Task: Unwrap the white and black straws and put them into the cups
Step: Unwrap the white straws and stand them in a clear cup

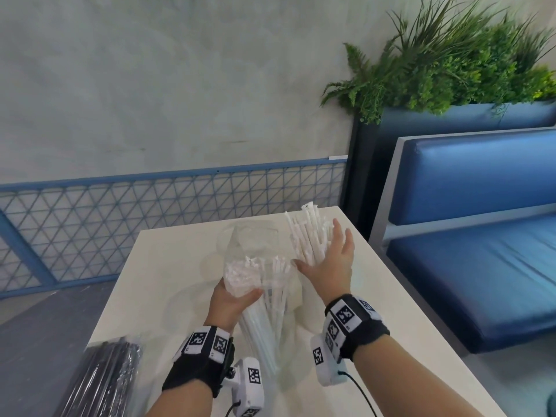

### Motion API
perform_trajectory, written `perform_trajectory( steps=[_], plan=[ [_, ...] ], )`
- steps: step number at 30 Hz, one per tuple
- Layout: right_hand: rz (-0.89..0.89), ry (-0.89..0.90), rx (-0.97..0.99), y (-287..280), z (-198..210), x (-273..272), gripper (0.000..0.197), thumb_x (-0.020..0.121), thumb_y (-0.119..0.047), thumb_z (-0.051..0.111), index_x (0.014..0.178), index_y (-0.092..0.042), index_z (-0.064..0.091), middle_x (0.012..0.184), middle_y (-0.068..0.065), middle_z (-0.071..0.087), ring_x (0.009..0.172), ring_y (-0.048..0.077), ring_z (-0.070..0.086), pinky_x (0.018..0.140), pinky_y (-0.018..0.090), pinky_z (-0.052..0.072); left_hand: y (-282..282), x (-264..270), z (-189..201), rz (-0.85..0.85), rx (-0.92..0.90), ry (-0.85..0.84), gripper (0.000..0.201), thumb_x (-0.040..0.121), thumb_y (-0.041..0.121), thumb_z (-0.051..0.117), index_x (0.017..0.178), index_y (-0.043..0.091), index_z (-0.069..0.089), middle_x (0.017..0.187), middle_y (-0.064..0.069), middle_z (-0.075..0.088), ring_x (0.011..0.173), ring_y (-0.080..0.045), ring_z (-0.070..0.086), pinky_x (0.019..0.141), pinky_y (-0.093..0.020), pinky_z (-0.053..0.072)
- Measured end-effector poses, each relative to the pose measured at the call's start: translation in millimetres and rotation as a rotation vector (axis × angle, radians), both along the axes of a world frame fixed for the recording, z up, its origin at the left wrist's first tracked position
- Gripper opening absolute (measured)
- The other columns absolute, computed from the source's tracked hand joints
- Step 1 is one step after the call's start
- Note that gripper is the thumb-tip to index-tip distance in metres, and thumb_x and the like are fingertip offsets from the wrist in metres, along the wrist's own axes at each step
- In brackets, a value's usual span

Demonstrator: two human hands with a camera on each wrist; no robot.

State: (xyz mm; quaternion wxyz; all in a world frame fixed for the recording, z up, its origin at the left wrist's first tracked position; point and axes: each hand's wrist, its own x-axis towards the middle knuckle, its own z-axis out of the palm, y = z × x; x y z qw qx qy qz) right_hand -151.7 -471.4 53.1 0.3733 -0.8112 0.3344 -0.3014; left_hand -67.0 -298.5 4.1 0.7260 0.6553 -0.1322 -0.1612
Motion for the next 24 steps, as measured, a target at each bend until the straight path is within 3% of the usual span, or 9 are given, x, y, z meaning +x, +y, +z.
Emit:
perform_trajectory(
  steps=[3, 5, 7, 11, 15, 18, 21, 23, 24],
  plan=[
    [0.031, 0.077, -0.048, 0.8, -3.4, 7.7, 0.102, 0.066, -0.035, 0.08, 0.145, -0.036, 0.015, 0.156, 0.006, 0.009, 0.139, 0.027, 0.028, 0.104, 0.048, 0.038, 0.4, 0.6, -0.9, -0.018, 0.01, -0.001, 0.057, 0.045, 0.019, 0.086, 0.099, 0.017, 0.065, 0.101, -0.01, 0.071, 0.099, -0.028, 0.067, 0.092, -0.043, 0.051],
    [0.042, 0.067, -0.042, -3.7, -4.5, 8.8, 0.083, 0.073, -0.025, 0.074, 0.141, -0.029, 0.026, 0.144, 0.008, 0.036, 0.125, 0.029, 0.044, 0.096, 0.04, 0.043, 0.0, 0.4, -1.3, -0.031, 0.017, 0.004, 0.051, 0.053, 0.009, 0.084, 0.1, 0.016, 0.065, 0.103, -0.011, 0.07, 0.101, -0.029, 0.066, 0.093, -0.043, 0.051],
    [0.002, 0.031, -0.02, -8.1, -0.9, 6.7, 0.065, 0.077, -0.017, 0.067, 0.134, -0.021, 0.037, 0.12, 0.011, 0.054, 0.108, 0.032, 0.054, 0.08, 0.032, 0.042, -0.8, -0.7, -0.9, -0.038, 0.016, 0.004, 0.052, 0.054, 0.009, 0.084, 0.102, 0.015, 0.064, 0.104, -0.011, 0.07, 0.101, -0.028, 0.066, 0.094, -0.043, 0.05],
    [-0.098, -0.109, 0.062, -17.9, 5.8, 1.0, 0.043, 0.079, -0.011, 0.061, 0.119, -0.014, 0.047, 0.103, 0.011, 0.06, 0.094, 0.031, 0.057, 0.075, 0.03, 0.038, -1.8, -1.4, -0.1, -0.041, 0.011, 0.004, 0.065, 0.047, 0.018, 0.085, 0.108, 0.009, 0.063, 0.105, -0.012, 0.07, 0.102, -0.027, 0.066, 0.094, -0.044, 0.051],
    [-0.172, -0.293, 0.152, -29.7, 30.6, -4.2, 0.038, 0.081, -0.01, 0.059, 0.116, -0.011, 0.047, 0.091, 0.001, 0.053, 0.084, 0.021, 0.049, 0.075, 0.03, 0.038, -3.6, -0.1, -0.4, -0.02, 0.028, 0.012, 0.042, 0.065, -0.006, 0.08, 0.099, 0.013, 0.063, 0.097, -0.007, 0.07, 0.098, -0.028, 0.065, 0.088, -0.037, 0.05],
    [-0.119, -0.227, 0.152, -39.2, 35.2, -3.9, 0.041, 0.082, -0.013, 0.062, 0.12, -0.01, 0.047, 0.097, 0.003, 0.054, 0.088, 0.019, 0.05, 0.079, 0.031, 0.04, -4.6, 0.7, -1.7, -0.024, 0.036, 0.005, 0.042, 0.067, -0.008, 0.077, 0.102, 0.012, 0.063, 0.1, -0.008, 0.07, 0.099, -0.027, 0.065, 0.091, -0.038, 0.05],
    [0.015, -0.005, 0.152, -35.7, 15.6, -4.1, 0.063, 0.078, -0.023, 0.07, 0.132, -0.012, 0.039, 0.125, 0.011, 0.053, 0.114, 0.028, 0.052, 0.09, 0.034, 0.04, -3.8, -0.2, -2.8, -0.044, 0.035, -0.001, 0.05, 0.062, 0.0, 0.084, 0.106, 0.012, 0.063, 0.104, -0.008, 0.07, 0.1, -0.024, 0.066, 0.091, -0.038, 0.05],
    [-0.046, -0.076, 0.02, -25.4, 7.5, -6.2, 0.075, 0.075, -0.034, 0.073, 0.137, -0.015, 0.034, 0.139, 0.01, 0.041, 0.127, 0.027, 0.042, 0.105, 0.04, 0.037, -3.2, -1.5, -1.0, -0.052, 0.031, 0.0, 0.05, 0.059, 0.003, 0.085, 0.102, 0.017, 0.064, 0.101, -0.005, 0.07, 0.097, -0.021, 0.066, 0.088, -0.036, 0.05],
    [-0.09, -0.187, -0.099, -18.7, 7.4, -7.7, 0.071, 0.077, -0.035, 0.071, 0.135, -0.016, 0.036, 0.139, 0.009, 0.04, 0.129, 0.024, 0.039, 0.109, 0.04, 0.033, -2.6, -1.8, -0.7, -0.052, 0.027, 0.003, 0.047, 0.062, 0.0, 0.084, 0.1, 0.019, 0.064, 0.1, -0.004, 0.07, 0.096, -0.02, 0.066, 0.088, -0.036, 0.05]
  ],
)
